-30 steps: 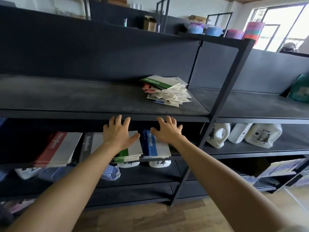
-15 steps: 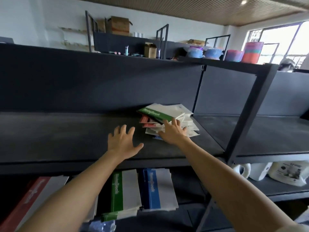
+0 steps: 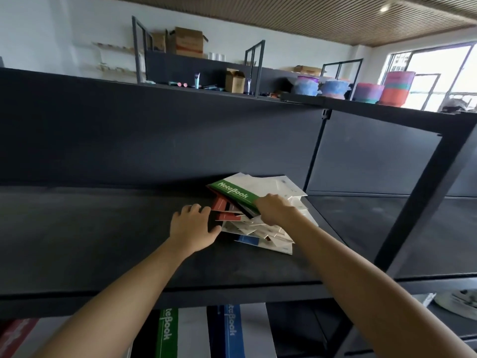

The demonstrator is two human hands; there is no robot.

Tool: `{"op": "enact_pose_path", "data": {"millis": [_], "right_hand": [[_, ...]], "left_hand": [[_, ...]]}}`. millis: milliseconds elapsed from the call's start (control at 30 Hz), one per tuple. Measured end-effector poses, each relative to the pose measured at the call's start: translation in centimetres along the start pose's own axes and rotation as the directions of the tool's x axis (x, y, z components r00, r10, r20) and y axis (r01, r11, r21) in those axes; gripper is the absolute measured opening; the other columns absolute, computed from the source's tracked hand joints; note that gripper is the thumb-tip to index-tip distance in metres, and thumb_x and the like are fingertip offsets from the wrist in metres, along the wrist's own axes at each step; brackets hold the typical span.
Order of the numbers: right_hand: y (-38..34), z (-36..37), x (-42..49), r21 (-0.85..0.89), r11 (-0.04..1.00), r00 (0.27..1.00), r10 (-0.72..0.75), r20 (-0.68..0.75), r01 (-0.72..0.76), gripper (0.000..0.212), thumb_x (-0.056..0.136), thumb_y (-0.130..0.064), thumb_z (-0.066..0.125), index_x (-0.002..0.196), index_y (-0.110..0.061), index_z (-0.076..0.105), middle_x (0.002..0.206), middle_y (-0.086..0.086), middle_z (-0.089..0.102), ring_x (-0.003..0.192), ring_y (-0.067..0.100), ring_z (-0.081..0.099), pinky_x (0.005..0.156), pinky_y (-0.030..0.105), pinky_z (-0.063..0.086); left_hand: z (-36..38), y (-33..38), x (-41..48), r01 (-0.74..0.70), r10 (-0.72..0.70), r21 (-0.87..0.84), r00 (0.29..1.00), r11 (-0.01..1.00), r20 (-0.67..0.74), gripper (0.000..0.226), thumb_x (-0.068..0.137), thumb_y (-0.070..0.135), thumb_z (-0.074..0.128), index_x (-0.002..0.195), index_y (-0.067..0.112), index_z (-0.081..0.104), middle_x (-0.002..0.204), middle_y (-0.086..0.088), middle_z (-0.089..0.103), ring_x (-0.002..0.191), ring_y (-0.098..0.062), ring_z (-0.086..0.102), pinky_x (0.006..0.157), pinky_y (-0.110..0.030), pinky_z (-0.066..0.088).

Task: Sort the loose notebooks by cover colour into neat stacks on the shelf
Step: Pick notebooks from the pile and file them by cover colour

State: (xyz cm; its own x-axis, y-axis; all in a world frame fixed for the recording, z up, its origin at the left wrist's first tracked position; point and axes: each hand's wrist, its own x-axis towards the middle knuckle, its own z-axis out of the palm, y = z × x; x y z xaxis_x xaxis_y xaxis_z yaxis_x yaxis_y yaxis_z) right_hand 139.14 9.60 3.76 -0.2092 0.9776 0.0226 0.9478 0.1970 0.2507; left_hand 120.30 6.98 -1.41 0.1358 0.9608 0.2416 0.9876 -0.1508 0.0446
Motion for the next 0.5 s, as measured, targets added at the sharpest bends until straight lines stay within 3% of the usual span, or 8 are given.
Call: {"op": "enact_pose_path", "data": {"millis": [133, 233, 267, 300, 333, 400, 433, 500], "right_hand": [[0.3, -0.8, -0.4, -0.039, 0.999, 1.0, 0.014, 0.006, -0.014, 0.029, 0.092, -0.001, 0.043, 0.118, -0.006, 0.056, 0.111, 0.013, 0.062, 0.099, 0.026, 0.062, 0.067, 0.028, 0.04], [-0.8, -2.0, -1.1, -0.023, 0.999, 0.998, 0.046, -0.046, -0.047, 0.027, 0.094, -0.002, 0.042, 0.114, -0.006, 0.058, 0.111, 0.012, 0.063, 0.1, 0.027, 0.061, 0.068, 0.029, 0.041], [-1.6, -2.6, -1.4, -0.022, 0.998, 0.996, 0.049, -0.075, -0.051, 0.026, 0.093, -0.003, 0.043, 0.114, -0.006, 0.059, 0.11, 0.012, 0.063, 0.1, 0.028, 0.061, 0.069, 0.029, 0.041], [-2.7, -3.1, -1.7, -0.026, 0.999, 0.993, 0.043, -0.112, -0.046, 0.026, 0.094, -0.003, 0.043, 0.114, -0.007, 0.059, 0.111, 0.011, 0.063, 0.1, 0.028, 0.061, 0.069, 0.029, 0.04], [-3.8, -3.6, -2.1, -0.045, 0.999, 0.988, 0.02, -0.151, -0.027, 0.027, 0.095, -0.005, 0.042, 0.116, -0.007, 0.058, 0.112, 0.011, 0.063, 0.101, 0.028, 0.061, 0.071, 0.03, 0.041], [-6.1, -4.1, -3.1, -0.109, 0.992, 0.974, -0.091, -0.206, 0.07, 0.028, 0.097, -0.009, 0.04, 0.12, -0.008, 0.056, 0.116, 0.011, 0.061, 0.104, 0.029, 0.061, 0.075, 0.031, 0.045], [-7.0, -4.3, -3.5, -0.128, 0.981, 0.963, -0.172, -0.206, 0.148, 0.028, 0.097, -0.011, 0.04, 0.122, -0.009, 0.054, 0.117, 0.012, 0.061, 0.104, 0.029, 0.061, 0.075, 0.033, 0.045], [-7.8, -4.3, -4.0, -0.084, 0.951, 0.937, -0.307, -0.164, 0.297, 0.03, 0.098, -0.017, 0.04, 0.124, -0.011, 0.052, 0.114, 0.012, 0.061, 0.1, 0.03, 0.061, 0.072, 0.034, 0.043]], "left_hand": [[-0.1, 0.4, 0.5, -0.087, 0.08, -0.119, 0.995, 0.989, -0.063, 0.041, 0.093, 0.049, 0.041, 0.117, 0.02, 0.058, 0.112, 0.002, 0.06, 0.103, -0.017, 0.055, 0.082, -0.03, 0.044], [-0.8, 1.0, 0.5, -0.043, 0.053, -0.541, 0.999, 0.84, 0.002, 0.029, 0.097, 0.038, 0.043, 0.088, 0.018, 0.063, 0.079, 0.006, 0.062, 0.073, -0.013, 0.057, 0.061, -0.023, 0.042], [-1.3, 1.3, 0.5, 0.023, 0.031, -0.704, 0.997, 0.71, 0.064, 0.03, 0.097, 0.037, 0.043, 0.082, 0.018, 0.06, 0.079, 0.003, 0.063, 0.073, -0.015, 0.057, 0.062, -0.024, 0.041], [-1.7, 1.4, 0.5, 0.132, -0.003, -0.858, 0.989, 0.496, 0.151, 0.03, 0.098, 0.039, 0.042, 0.087, 0.016, 0.06, 0.091, -0.001, 0.065, 0.082, -0.017, 0.058, 0.068, -0.027, 0.041], [-2.4, 1.6, 0.7, 0.268, -0.016, -0.944, 0.963, 0.194, 0.27, 0.034, 0.098, 0.042, 0.041, 0.102, 0.013, 0.059, 0.107, -0.005, 0.063, 0.097, -0.021, 0.059, 0.077, -0.031, 0.042], [-3.4, 1.7, 1.0, 0.453, 0.022, -0.832, 0.882, -0.321, 0.472, 0.047, 0.096, 0.046, 0.04, 0.123, 0.01, 0.051, 0.12, -0.01, 0.058, 0.113, -0.027, 0.056, 0.084, -0.037, 0.043], [-3.6, 1.5, 1.2, 0.464, 0.036, -0.752, 0.86, -0.468, 0.509, 0.045, 0.096, 0.044, 0.042, 0.122, 0.009, 0.051, 0.112, -0.012, 0.061, 0.104, -0.026, 0.06, 0.078, -0.037, 0.047], [-4.0, 1.1, 1.2, 0.436, 0.019, -0.712, 0.859, -0.551, 0.512, 0.027, 0.097, 0.021, 0.042, 0.119, 0.008, 0.053, 0.083, -0.012, 0.065, 0.071, -0.02, 0.065, 0.054, -0.028, 0.052]]}}
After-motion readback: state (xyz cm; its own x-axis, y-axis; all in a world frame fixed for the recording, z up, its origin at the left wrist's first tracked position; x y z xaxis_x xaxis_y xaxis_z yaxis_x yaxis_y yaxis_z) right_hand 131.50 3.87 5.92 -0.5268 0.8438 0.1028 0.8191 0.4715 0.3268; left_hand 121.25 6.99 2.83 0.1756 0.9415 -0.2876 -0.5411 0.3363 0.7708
